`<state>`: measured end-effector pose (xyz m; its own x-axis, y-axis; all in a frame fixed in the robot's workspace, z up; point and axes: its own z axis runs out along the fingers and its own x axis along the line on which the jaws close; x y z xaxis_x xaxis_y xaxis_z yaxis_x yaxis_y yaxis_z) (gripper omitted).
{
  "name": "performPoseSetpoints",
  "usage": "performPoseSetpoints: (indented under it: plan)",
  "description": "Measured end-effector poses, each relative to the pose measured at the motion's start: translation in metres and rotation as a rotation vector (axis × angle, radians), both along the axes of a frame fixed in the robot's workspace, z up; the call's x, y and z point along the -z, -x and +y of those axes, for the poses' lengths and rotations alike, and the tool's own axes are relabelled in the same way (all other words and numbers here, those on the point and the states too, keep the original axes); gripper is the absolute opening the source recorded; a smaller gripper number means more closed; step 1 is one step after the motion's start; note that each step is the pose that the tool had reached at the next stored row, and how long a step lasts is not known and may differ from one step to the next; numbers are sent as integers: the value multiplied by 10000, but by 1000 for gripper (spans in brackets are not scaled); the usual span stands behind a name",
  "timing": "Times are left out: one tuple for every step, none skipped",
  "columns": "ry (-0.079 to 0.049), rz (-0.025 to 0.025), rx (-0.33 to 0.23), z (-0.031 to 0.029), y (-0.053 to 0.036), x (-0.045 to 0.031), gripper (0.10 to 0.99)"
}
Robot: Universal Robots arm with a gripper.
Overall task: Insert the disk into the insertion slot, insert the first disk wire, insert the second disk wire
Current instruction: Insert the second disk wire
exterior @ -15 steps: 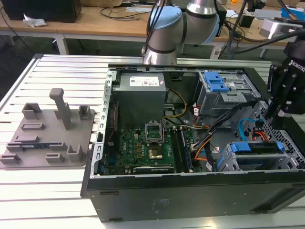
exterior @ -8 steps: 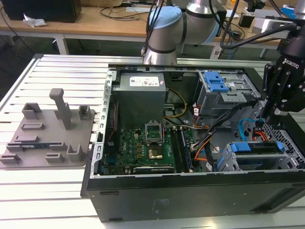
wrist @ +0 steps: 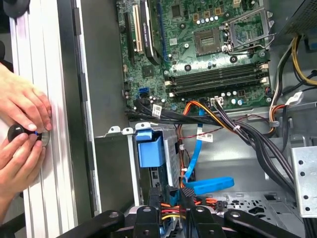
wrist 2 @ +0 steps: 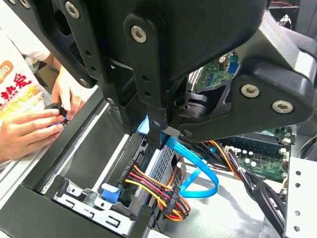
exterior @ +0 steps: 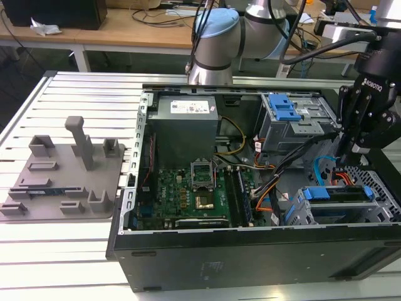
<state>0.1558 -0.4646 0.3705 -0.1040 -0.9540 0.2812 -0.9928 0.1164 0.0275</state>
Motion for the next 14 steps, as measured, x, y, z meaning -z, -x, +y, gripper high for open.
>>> performPoseSetpoints:
  plan:
    - [0, 0, -1, 1, 0, 8, 306]
    - [2, 0, -1, 1, 1, 13, 306]
    - [7, 0, -2, 2, 1, 18, 306]
    - [26, 0, -6, 2, 1, 22, 306]
    - [46, 0, -12, 3, 1, 24, 306]
    - [65, 0, -18, 4, 1, 28, 306]
    - [86, 0, -24, 5, 1, 31, 306]
    - [110, 0, -32, 7, 1, 36, 306]
    - [131, 0, -39, 9, 1, 40, 306]
    - [156, 0, -46, 12, 1, 46, 306]
    - [195, 0, -54, 17, 1, 51, 306]
    - [221, 0, -58, 21, 1, 54, 306]
    - [248, 0, -61, 25, 1, 57, 306]
    - [269, 0, -64, 29, 1, 60, 306]
